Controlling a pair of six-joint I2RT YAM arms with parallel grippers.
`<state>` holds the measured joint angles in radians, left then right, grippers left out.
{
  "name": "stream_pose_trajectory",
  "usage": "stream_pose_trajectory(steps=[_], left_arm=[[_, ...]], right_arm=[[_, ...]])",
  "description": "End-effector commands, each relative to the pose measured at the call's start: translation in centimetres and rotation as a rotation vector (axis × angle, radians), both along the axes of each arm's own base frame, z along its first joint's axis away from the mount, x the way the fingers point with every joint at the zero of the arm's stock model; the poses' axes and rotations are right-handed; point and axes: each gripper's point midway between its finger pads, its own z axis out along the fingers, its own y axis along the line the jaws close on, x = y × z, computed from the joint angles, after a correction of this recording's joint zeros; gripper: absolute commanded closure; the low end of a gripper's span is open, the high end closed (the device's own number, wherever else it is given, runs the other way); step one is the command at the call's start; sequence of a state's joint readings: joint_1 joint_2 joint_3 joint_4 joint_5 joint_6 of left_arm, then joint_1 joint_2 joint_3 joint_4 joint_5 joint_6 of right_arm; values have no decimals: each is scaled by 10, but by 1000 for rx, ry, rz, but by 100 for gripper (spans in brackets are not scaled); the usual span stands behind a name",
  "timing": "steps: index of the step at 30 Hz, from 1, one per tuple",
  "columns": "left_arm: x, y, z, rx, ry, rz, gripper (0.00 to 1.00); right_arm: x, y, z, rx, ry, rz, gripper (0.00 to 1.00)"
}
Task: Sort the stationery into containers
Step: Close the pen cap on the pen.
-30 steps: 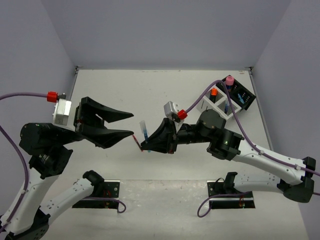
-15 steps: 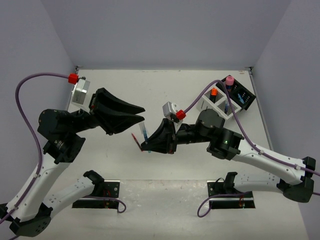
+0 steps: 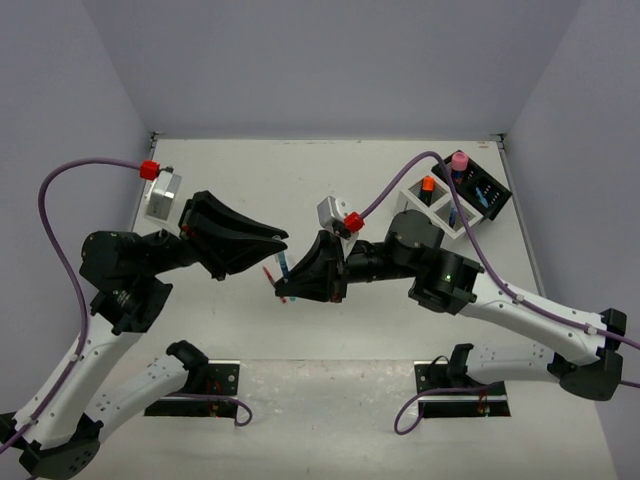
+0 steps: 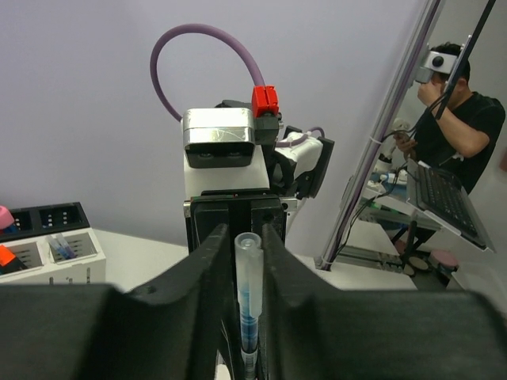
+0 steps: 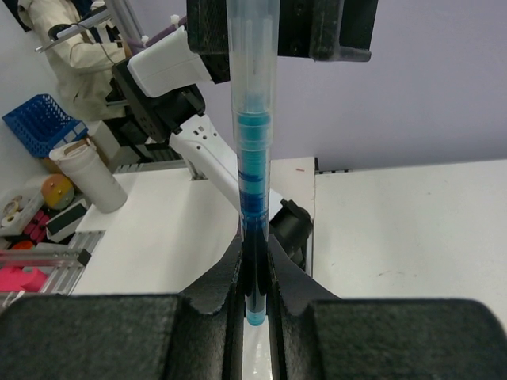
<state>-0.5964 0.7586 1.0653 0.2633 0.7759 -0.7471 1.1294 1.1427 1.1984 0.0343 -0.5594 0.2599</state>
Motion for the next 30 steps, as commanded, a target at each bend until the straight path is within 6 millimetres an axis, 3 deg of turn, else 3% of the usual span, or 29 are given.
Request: stream_pose_trajectory(steps=[1,5,9,13,16,21,30], left_arm=[[-5,1,4,-10,-28,-13,87],[-5,2,1,-8,-21,-8,100],[-3,4,-7,-4,-11,18,100],[9,4,-27,20,46,72,100],[18,5,-42,46,86,124,100],[38,13,-80,131,162,257,100],[52,21,-101,187,211,359,100]], right_arm=[[2,0,17,43,-31,-13,100],[6,0,22,56,-30,-37,100],[15,-2,36,109,-3,-104,100],[24,-5,50,168,38,-170,100],[35,-4,50,184,63,-229,100],[58,1,31,162,102,-342,100],[68,14,9,119,152,-369,100]])
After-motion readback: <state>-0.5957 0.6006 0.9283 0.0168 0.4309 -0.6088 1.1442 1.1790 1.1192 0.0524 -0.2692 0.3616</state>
